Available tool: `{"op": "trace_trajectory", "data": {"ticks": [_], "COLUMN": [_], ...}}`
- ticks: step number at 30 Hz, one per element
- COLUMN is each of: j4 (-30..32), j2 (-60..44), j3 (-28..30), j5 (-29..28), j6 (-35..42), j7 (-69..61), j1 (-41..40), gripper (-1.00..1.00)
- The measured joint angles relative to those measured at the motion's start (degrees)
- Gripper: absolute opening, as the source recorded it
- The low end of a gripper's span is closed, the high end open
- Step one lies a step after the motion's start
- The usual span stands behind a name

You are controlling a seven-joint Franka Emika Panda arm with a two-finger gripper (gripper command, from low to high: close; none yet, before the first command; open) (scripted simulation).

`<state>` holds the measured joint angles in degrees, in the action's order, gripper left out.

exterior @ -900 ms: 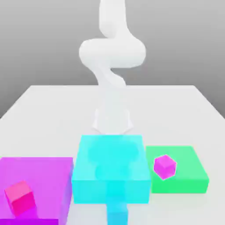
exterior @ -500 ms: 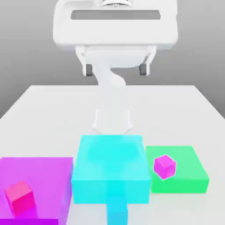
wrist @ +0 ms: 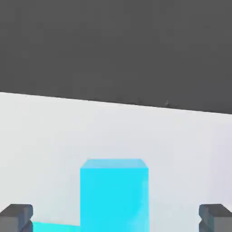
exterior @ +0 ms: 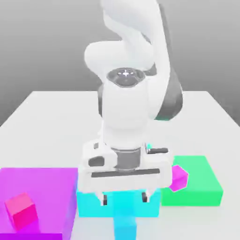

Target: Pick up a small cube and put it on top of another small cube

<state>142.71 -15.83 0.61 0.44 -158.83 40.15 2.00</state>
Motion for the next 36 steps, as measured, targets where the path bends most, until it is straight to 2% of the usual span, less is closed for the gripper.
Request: {"op": "trace_trajectory", "data": {"ticks": [3, 4, 11, 16, 21, 25, 30, 35, 36], "j4": [-1.04, -1.25, -1.22, 0.14, 0.31, 3.58, 10.37, 13.85, 14.2], "j2": [-6.22, -7.42, -7.29, 1.65, 11.27, 19.55, 29.39, 22.82, 21.01], "j3": [-0.2, -0.24, -0.3, -0.1, -1.57, -3.75, -6.51, -7.82, -7.83], "j5": [0.07, 0.1, -0.05, -0.4, -2.86, -2.25, 1.13, 1.38, 0.99], "j6": [-4.91, -5.89, -5.77, 1.41, 6.69, 11.33, 17.33, 9.22, 7.11], "j7": [-0.08, -0.1, 0.02, 0.06, -6.35, -14.1, -24.3, -25.01, -24.74], "j1": [-0.18, -0.21, -0.3, -0.42, 1.07, 5.89, 12.73, 14.19, 14.16], "gripper": [0.0, -1.0, -1.0, -1.0, -1.0, -1.0, -1.0, -1.0, 1.0]}}
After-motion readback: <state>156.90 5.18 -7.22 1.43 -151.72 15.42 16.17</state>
